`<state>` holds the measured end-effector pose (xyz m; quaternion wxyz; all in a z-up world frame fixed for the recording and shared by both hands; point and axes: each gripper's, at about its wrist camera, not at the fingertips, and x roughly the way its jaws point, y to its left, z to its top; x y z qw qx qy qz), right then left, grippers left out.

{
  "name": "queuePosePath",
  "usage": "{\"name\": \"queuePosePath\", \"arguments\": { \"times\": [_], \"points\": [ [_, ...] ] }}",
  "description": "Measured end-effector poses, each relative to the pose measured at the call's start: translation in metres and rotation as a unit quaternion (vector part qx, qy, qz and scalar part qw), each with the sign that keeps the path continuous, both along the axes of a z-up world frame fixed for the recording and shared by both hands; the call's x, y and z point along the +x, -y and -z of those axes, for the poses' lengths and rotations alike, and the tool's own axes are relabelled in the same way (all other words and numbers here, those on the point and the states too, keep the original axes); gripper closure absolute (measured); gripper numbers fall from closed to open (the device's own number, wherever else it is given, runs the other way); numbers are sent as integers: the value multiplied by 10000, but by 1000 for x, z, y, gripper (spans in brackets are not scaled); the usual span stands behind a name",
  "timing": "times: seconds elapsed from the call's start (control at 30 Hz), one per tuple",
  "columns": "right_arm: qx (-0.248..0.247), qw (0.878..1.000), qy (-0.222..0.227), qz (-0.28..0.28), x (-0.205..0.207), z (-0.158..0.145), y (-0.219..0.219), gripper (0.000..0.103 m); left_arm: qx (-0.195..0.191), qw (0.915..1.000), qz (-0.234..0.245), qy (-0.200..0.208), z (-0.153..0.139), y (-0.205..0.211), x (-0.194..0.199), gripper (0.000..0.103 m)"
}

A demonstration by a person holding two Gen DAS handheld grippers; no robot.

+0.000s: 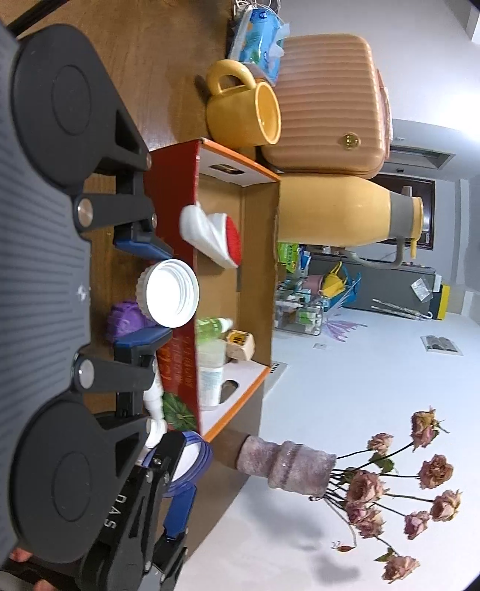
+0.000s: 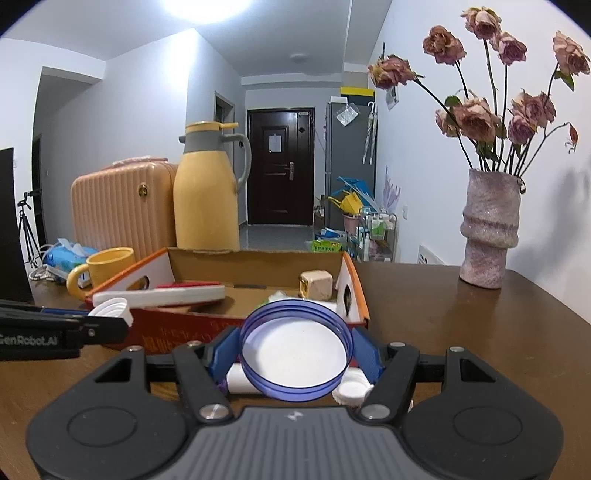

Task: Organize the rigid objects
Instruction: 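Carry the white cap and blue-rimmed lid over the box with both tools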

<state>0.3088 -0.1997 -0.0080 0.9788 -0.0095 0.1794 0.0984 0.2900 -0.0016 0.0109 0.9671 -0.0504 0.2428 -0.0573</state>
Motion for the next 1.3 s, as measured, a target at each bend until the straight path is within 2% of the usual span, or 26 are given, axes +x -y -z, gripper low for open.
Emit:
{"name": "queuePosePath", "arguments": {
  "times": [0.57,1.3],
  "points": [
    [25,9996,266,-52,26,-16,-12,37,-178,9990,-237,335,-13,2,33,63],
    [54,9995,287,-78,84,-15,-16,37,-290,9980,-451,325,-10,5,91,63]
  ]
}}
